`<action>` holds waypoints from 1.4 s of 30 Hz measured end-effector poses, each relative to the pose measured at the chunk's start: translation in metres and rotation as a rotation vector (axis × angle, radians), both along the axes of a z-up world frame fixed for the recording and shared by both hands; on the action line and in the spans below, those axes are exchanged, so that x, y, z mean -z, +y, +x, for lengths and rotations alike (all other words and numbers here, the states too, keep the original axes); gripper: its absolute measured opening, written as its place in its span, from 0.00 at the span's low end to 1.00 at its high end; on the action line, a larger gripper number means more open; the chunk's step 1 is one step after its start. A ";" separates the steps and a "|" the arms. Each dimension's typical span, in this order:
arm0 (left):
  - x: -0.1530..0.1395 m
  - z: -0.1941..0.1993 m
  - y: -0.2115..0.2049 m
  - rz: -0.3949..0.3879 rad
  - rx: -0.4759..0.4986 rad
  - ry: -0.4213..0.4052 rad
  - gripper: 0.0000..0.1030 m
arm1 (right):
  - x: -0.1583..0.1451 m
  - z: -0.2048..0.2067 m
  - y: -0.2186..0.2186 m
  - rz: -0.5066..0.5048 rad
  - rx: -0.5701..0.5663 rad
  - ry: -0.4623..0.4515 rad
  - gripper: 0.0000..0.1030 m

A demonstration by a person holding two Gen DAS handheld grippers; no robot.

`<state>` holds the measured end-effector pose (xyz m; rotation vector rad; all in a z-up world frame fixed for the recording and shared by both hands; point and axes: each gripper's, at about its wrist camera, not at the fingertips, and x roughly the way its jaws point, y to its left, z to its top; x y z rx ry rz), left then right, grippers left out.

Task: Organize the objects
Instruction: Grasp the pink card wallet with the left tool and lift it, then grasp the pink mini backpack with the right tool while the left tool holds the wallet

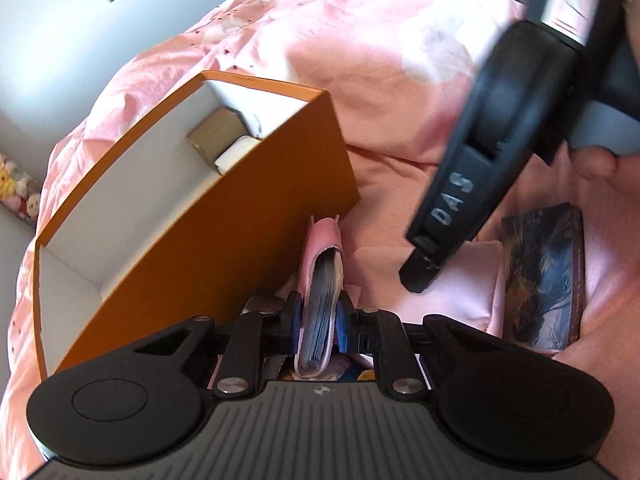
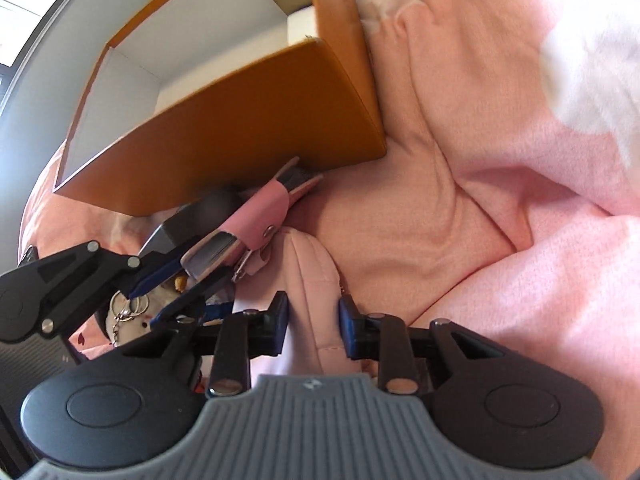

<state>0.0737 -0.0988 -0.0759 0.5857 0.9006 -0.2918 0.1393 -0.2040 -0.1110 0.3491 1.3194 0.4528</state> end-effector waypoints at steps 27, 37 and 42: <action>-0.044 -0.002 0.132 -0.551 -0.430 0.199 0.22 | -0.058 -0.039 0.059 -0.103 -0.139 -0.245 0.31; -0.050 0.027 0.135 -0.447 -0.274 0.240 0.36 | -0.034 -0.030 0.059 0.051 -0.104 -0.101 0.31; -0.048 0.051 0.136 -0.426 -0.205 0.321 0.39 | -0.042 -0.025 0.040 0.070 -0.039 -0.106 0.40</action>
